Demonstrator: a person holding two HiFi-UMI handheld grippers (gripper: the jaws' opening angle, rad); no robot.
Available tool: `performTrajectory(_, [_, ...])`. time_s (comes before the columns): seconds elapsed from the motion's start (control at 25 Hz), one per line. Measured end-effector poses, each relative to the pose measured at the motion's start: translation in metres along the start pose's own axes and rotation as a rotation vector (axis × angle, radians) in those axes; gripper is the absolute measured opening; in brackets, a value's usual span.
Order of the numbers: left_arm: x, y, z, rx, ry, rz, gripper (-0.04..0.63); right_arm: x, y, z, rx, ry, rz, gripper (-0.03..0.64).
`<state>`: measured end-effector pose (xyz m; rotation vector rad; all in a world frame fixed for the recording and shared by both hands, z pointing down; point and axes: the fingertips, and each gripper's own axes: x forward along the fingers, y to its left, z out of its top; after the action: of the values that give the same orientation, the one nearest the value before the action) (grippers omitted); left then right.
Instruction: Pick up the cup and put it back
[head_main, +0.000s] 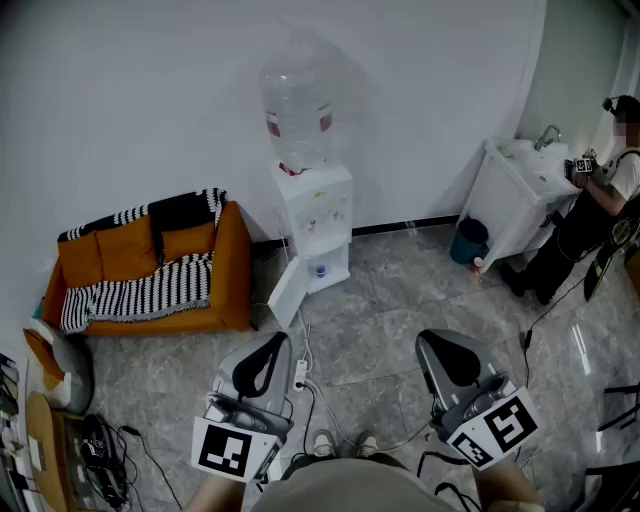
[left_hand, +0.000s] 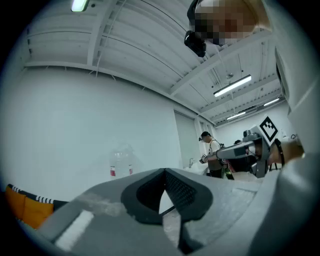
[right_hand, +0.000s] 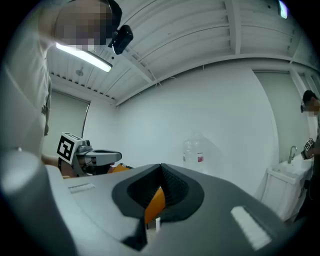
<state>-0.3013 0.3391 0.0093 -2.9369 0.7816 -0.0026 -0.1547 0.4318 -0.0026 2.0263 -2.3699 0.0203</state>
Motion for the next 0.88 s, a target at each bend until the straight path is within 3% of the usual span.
performTrajectory(0.8, [0.024, -0.031, 0.004, -0.003, -0.007, 0.069, 0.002, -0.021, -0.036, -0.011, 0.003, 0.004, 0.030, 0.003])
performTrajectory(0.88, [0.026, -0.038, 0.007, -0.022, -0.019, 0.056, 0.148, -0.026, -0.040, -0.013, 0.009, 0.006, 0.034, 0.003])
